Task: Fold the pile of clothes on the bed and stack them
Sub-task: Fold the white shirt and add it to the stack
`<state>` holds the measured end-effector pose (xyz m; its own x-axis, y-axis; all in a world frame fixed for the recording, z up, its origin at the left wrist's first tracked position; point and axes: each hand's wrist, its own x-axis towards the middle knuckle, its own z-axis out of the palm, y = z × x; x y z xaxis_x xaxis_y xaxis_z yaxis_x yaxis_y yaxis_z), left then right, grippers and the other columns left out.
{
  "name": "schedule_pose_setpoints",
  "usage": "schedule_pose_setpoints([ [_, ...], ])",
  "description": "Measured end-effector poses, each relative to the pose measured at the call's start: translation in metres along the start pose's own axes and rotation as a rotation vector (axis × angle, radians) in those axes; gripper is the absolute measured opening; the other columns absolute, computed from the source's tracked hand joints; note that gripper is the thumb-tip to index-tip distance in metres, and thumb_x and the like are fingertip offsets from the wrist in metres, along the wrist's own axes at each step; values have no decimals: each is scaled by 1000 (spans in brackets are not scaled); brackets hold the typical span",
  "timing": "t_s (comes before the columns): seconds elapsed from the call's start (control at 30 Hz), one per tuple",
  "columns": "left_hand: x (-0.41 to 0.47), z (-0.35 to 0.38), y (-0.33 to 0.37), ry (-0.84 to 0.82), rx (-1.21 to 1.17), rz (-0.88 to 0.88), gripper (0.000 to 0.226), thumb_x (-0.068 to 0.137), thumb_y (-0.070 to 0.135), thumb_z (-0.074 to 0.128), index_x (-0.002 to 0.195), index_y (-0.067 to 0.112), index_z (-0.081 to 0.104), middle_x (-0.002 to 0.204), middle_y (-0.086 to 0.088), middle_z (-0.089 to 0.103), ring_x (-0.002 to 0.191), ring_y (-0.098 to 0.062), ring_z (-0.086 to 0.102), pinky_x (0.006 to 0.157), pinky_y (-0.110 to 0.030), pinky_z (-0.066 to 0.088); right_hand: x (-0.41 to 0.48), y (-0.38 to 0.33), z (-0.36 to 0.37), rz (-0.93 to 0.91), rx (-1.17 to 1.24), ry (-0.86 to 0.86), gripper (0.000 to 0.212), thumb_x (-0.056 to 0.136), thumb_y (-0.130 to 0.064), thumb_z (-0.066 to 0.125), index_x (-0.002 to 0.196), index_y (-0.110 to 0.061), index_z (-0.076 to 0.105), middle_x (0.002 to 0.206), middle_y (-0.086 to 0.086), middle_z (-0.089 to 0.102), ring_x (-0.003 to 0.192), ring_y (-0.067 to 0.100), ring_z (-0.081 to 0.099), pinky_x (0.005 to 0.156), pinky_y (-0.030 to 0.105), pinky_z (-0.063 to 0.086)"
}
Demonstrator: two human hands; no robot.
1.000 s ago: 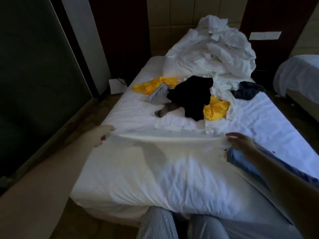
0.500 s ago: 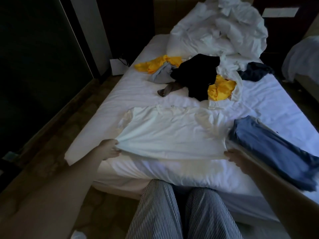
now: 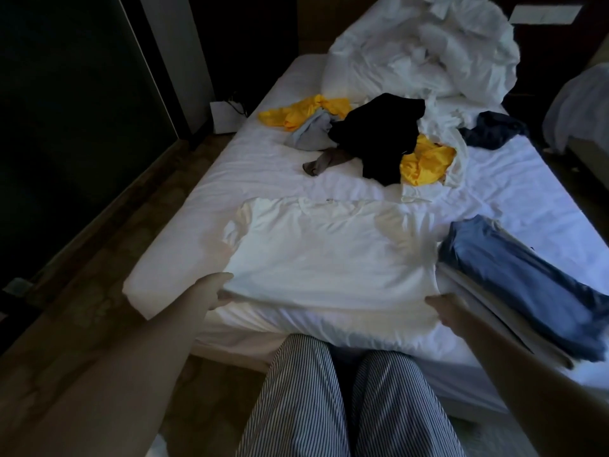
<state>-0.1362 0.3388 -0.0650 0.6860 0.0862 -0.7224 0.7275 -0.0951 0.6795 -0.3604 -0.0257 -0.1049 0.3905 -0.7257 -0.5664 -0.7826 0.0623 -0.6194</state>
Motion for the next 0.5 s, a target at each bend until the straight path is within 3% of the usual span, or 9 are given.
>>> schedule_pose_setpoints([
  [0.1,11,-1,-3,-10,-165,44,44,93,5,56,134,-5,43,135,-18,50,125,-32,49,103,-34,39,2,2,1,38,145,-13,24,90,-3,56,68,-3,47,70,13,45,61,20,47,36,19,44],
  [0.2,20,7,4,-94,-379,-59,36,95,5,51,130,0,48,113,-16,58,107,-30,56,102,-31,37,8,1,2,32,207,29,19,87,9,53,72,-2,49,92,20,50,76,26,52,51,25,45],
  [0.23,12,9,5,-113,-273,8,31,96,4,48,127,1,48,106,-16,57,94,-28,57,100,-34,39,8,-1,2,20,236,38,15,85,12,51,76,0,49,94,20,49,73,25,51,53,26,43],
  [0.3,9,17,7,-177,-205,44,25,97,6,44,121,3,50,112,-14,57,78,-23,55,93,-37,42,9,-4,2,11,282,6,14,84,13,50,85,0,50,93,19,49,68,22,48,54,27,43],
  [0.4,11,26,11,-205,-283,73,31,97,9,45,127,5,49,113,-14,58,79,-22,56,88,-33,44,7,-6,3,22,297,-43,11,89,2,54,80,-3,50,78,17,47,61,18,45,45,20,46],
  [0.43,8,30,13,-200,-282,92,30,96,13,46,124,5,52,107,-12,59,77,-21,55,80,-29,48,8,-5,3,30,318,-50,12,91,-1,54,79,-3,50,72,13,45,60,18,44,44,20,46],
  [0.5,-5,40,20,-209,-241,151,16,96,16,44,100,12,59,83,-4,62,69,-17,50,54,-20,47,12,-2,2,40,341,-62,17,91,-2,54,75,-3,50,67,11,43,59,18,44,52,24,43],
])
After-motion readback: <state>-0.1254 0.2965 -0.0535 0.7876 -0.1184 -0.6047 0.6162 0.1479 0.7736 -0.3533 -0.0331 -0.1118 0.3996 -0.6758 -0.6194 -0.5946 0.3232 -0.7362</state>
